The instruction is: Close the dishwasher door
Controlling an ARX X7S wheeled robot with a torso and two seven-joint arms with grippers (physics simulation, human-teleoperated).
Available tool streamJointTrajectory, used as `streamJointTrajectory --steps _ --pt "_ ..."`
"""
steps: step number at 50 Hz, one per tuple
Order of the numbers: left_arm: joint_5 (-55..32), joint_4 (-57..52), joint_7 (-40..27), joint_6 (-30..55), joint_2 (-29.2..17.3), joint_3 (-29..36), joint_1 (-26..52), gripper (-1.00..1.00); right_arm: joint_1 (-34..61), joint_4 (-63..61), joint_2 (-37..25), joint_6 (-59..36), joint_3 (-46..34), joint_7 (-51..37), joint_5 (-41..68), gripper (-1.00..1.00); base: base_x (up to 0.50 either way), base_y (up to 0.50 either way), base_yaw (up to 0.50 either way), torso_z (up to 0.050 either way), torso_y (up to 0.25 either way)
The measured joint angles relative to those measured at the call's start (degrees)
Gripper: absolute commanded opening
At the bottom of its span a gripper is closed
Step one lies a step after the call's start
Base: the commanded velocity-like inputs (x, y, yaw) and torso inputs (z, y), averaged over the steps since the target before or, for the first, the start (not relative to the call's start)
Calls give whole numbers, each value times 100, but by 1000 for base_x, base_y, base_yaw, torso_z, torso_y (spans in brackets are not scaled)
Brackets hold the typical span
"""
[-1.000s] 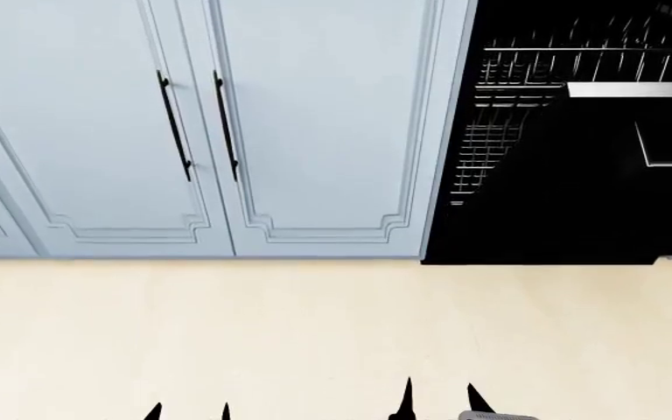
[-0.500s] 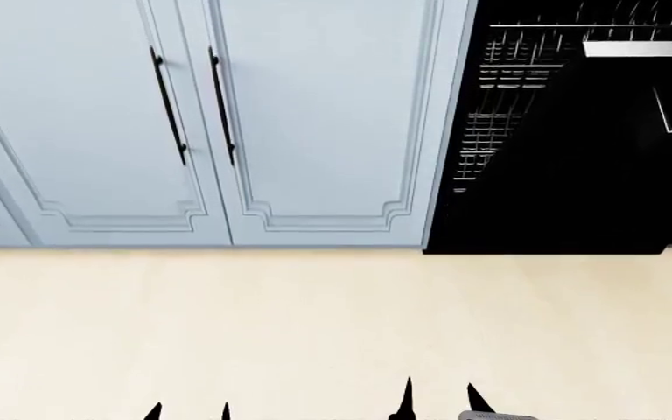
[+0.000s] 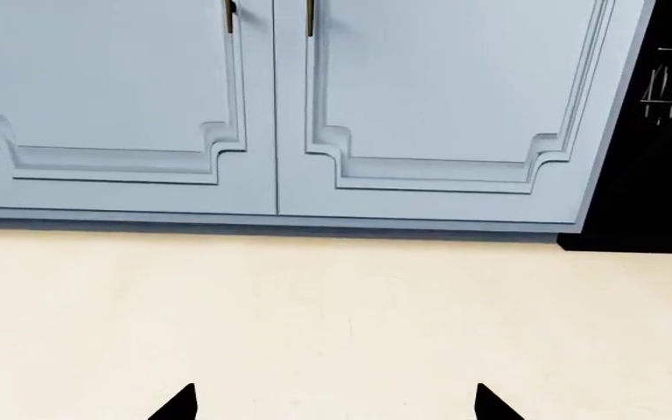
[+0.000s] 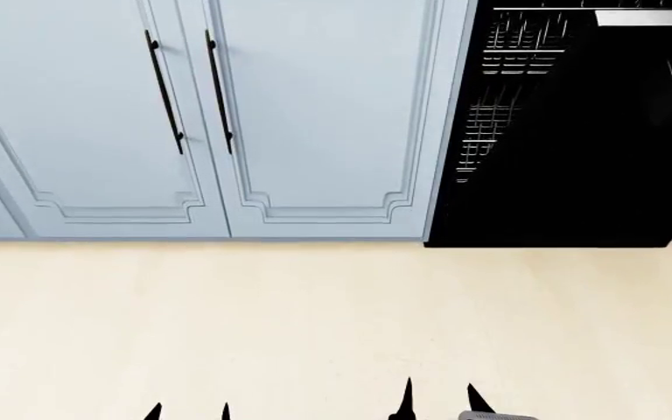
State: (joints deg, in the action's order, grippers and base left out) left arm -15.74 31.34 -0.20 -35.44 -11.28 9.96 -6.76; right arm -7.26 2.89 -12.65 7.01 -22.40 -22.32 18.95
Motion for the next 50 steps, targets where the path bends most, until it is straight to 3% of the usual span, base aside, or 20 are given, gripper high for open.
streamJointTrajectory --steps 9,14,50 --pt "-11 1 -10 -6 -9 19 3 100 8 2 -16 9 -23 -18 14 100 0 0 0 -50 60" --pt "-61 28 30 -58 -3 24 10 100 11 12 -21 39 -35 -25 12 100 0 -68 0 0 0" --pt "-223 119 95 -237 6 66 38 100 41 43 -81 129 -130 -39 68 100 0 -500 0 0 0"
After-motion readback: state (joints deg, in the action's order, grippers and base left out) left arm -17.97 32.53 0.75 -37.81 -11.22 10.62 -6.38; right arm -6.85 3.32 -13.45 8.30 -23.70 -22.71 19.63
